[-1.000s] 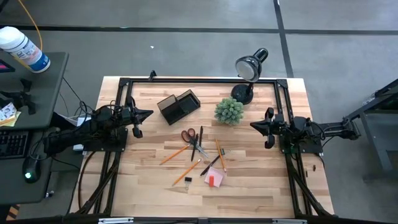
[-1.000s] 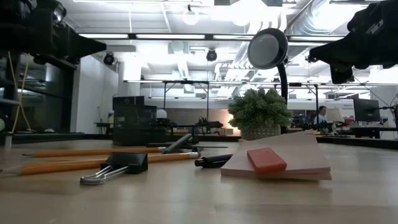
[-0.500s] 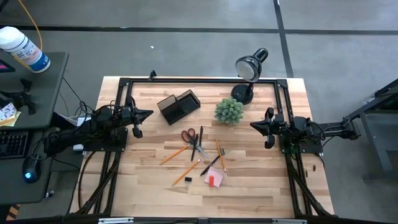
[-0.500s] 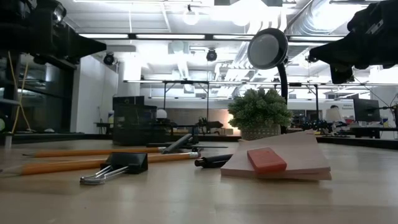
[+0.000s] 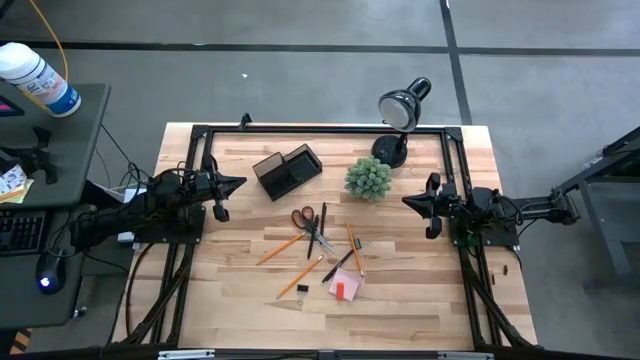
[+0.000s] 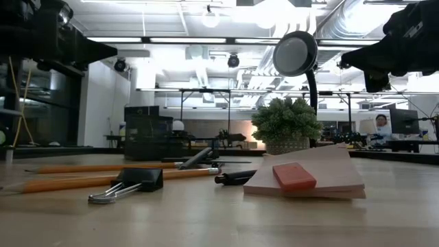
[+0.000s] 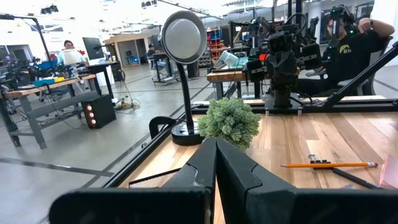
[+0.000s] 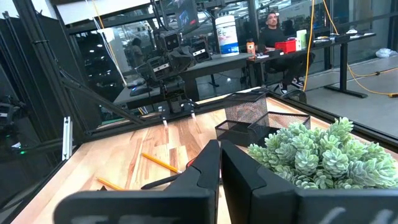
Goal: Pick and place office supplies into organizer
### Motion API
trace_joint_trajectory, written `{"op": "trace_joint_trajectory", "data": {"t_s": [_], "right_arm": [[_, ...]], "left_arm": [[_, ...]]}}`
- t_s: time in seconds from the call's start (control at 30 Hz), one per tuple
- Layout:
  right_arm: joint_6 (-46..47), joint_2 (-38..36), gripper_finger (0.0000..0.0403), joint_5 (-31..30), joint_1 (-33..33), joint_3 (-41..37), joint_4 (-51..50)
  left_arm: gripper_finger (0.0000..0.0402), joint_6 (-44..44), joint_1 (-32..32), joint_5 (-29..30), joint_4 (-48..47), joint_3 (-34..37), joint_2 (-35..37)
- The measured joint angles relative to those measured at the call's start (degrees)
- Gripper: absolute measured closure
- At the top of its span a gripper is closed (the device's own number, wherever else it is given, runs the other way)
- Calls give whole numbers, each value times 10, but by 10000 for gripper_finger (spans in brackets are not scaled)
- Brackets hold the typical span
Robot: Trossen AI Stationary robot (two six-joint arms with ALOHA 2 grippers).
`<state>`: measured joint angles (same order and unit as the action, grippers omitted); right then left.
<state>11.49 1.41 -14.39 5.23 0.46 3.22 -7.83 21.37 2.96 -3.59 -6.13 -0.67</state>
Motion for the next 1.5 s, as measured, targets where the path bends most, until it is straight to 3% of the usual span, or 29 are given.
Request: {"op": "trace_joint_trajectory", "data": {"t_s": [0.8, 0.93, 1.23, 1.5], "right_arm": [[0, 0, 399, -3, 0, 0, 0], [0, 0, 401, -3, 0, 0, 0], [0, 0, 396, -5, 0, 0, 6], [0, 0, 396, -6, 0, 0, 19]], "left_arm": [[401, -1, 0, 0, 0, 0, 0], [401, -70, 0, 29, 1, 0, 0], [401, -176, 0, 29, -25, 0, 0], [401, -170, 0, -49, -59, 0, 0]]}}
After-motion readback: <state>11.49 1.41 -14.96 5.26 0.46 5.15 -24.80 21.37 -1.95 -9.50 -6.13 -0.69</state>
